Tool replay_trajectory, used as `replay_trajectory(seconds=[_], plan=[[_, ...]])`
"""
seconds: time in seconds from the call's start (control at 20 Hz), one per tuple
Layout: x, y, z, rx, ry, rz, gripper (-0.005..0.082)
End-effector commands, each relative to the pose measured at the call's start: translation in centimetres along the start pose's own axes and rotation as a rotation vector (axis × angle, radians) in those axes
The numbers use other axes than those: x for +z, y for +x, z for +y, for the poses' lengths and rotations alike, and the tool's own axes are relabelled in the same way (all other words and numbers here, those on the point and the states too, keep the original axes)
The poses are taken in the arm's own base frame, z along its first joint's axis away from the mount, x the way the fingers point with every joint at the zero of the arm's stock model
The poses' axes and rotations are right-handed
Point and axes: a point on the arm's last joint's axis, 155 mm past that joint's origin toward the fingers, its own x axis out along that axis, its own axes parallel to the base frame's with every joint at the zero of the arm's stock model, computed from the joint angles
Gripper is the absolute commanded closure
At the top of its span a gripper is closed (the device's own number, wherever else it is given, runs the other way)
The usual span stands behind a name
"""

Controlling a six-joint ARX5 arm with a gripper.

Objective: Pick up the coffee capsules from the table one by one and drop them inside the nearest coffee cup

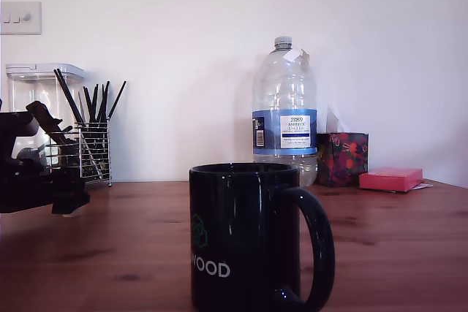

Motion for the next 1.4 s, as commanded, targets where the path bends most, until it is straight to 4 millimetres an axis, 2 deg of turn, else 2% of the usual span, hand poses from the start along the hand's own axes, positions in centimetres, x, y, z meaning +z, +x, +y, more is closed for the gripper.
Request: replay_trajectory(seconds=[0.0,0.25,0.3,0.4,0.5,0.6,0.75,0.95,1.35], plan=[[-1.5,0.5,0.3,0.002,-0.003,0.042,0.0216],[-2.2,1.3,0.6,0.002,0.001,0.057,0.0223],[-2.2,1.4,0.5,-0.002,0.004,0.057,0.0249],[-2.3,1.4,0.2,-0.019,0.010,0.062,0.0366],[-2.4,1.3,0.2,-0.018,0.009,0.064,0.0529],[-2.5,1.3,0.2,-0.018,0.008,0.068,0.0632],[-2.0,1.3,0.0,-0.031,0.011,0.050,0.0645],[0.0,0.6,-1.6,-0.095,0.020,0.009,0.0644],[6.1,-5.2,-7.6,-0.276,0.030,0.005,0.0644]])
